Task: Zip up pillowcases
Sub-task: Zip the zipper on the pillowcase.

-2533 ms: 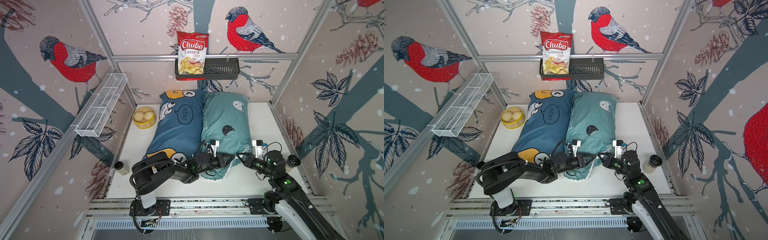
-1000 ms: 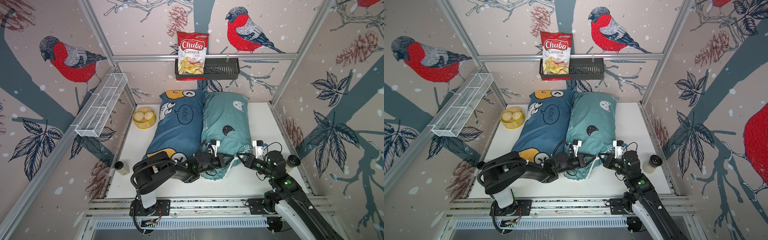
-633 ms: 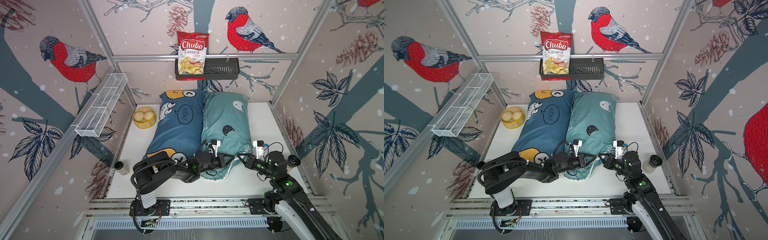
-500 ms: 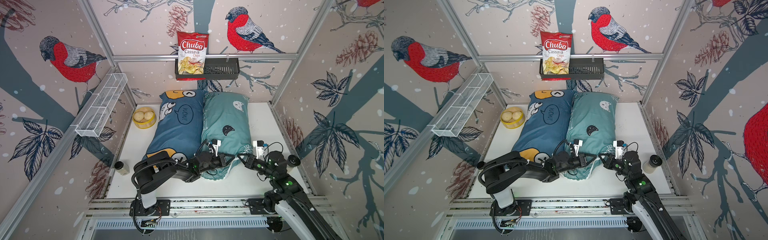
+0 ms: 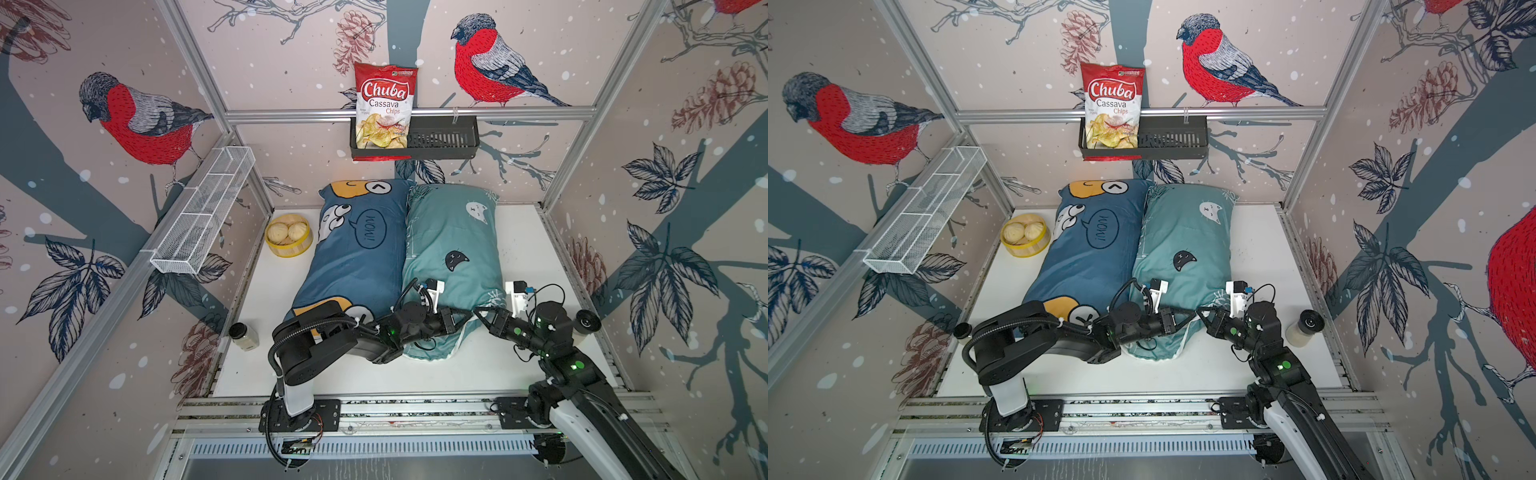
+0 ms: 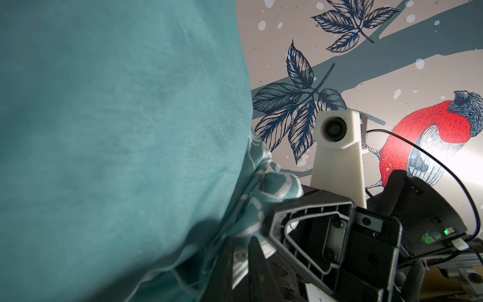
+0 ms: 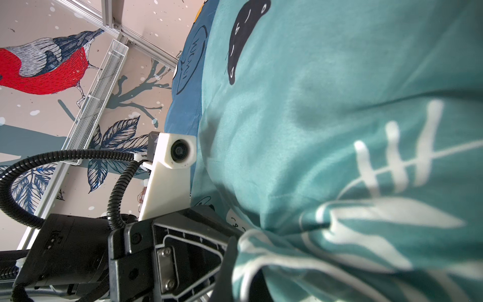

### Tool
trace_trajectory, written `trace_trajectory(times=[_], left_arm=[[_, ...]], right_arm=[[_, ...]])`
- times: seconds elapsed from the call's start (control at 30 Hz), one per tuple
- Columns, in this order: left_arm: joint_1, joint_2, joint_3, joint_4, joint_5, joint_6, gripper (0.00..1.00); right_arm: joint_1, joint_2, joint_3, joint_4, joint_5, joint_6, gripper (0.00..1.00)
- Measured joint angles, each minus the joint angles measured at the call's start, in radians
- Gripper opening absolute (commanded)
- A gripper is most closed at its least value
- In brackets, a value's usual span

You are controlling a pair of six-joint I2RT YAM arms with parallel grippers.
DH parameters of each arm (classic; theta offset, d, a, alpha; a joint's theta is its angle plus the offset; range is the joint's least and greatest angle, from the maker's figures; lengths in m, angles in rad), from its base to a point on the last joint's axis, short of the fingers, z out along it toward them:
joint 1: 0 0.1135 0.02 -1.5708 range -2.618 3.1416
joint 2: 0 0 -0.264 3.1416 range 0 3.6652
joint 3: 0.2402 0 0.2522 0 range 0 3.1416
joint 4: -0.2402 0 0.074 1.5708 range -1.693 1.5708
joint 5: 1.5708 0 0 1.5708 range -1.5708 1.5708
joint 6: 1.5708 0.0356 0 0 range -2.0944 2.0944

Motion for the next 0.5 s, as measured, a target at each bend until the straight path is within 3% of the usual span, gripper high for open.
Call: trace_trajectory(times=[0.5], left_arm=[[0.0, 0.002, -0.002, 0.007, 0.0, -0.004, 0.01]], right_arm=[[0.0, -0.002, -0.002, 0.0, 0.0, 0.0, 0.0]])
